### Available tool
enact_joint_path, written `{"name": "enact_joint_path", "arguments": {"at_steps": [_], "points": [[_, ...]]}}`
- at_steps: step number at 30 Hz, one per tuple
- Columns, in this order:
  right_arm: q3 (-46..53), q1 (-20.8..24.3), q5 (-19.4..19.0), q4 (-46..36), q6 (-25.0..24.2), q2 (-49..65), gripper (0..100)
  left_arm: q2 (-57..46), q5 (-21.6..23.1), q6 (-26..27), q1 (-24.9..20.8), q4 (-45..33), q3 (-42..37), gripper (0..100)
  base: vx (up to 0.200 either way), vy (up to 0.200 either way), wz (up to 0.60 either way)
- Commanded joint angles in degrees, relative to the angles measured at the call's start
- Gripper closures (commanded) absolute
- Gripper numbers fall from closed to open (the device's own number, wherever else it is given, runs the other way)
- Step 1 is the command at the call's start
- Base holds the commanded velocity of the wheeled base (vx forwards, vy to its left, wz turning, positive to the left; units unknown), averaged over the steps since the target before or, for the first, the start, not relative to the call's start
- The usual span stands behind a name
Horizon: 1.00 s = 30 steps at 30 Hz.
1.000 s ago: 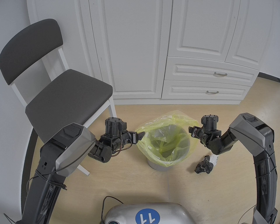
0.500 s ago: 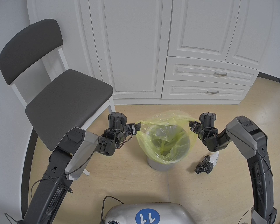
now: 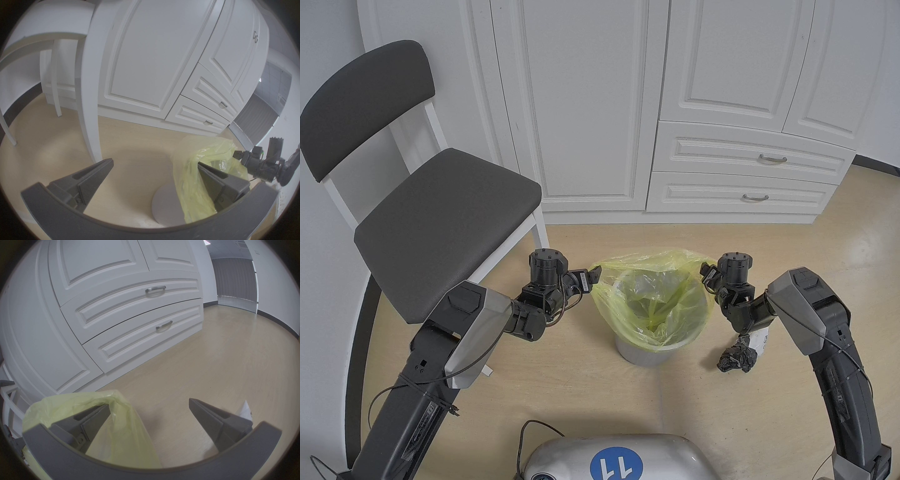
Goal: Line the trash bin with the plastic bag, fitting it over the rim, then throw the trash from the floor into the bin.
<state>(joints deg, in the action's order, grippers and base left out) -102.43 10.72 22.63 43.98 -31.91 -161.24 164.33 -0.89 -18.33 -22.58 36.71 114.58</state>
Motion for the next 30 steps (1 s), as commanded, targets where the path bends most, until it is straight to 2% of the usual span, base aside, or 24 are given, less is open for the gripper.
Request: {"name": "enact_joint_path", "arguments": {"at_steps": [1, 3, 6, 11, 23, 29, 30], "points": [[-2.08, 0.45, -0.04, 0.05, -1.75, -1.97, 0, 0.29, 0.63, -3.99, 0.34, 1.97, 0.01, 0, 0.000, 0.000, 0.00], [-2.78, 0.80, -0.04, -0.04, -3.59, -1.26, 0, 0.11, 1.24, -7.07, 0.34, 4.95, 0.01, 0, 0.000, 0.000, 0.00], [-3.13, 0.89, -0.13, 0.14, -5.35, 0.05, 0, -0.33, 2.65, -8.91, 0.43, 8.21, 0.01, 0, 0.000, 0.000, 0.00], [-6.21, 0.71, 0.05, 0.14, -7.02, -0.56, 0, -0.24, 2.82, -8.91, 0.34, 9.00, 0.01, 0, 0.000, 0.000, 0.00], [-7.26, 0.89, -0.21, -1.36, -6.58, -3.02, 0, 1.52, 4.84, -8.47, 1.31, 8.56, 0.01, 0, 0.000, 0.000, 0.00], [-2.25, 0.89, -0.83, -5.14, -6.32, 0.32, 0, 1.61, 4.93, -8.30, 1.31, 9.09, 0.01, 0, 0.000, 0.000, 0.00], [1.44, 0.89, -3.03, -5.22, -6.32, 2.25, 0, 1.52, 4.76, -8.21, 1.31, 9.17, 0.01, 0, 0.000, 0.000, 0.00]]}}
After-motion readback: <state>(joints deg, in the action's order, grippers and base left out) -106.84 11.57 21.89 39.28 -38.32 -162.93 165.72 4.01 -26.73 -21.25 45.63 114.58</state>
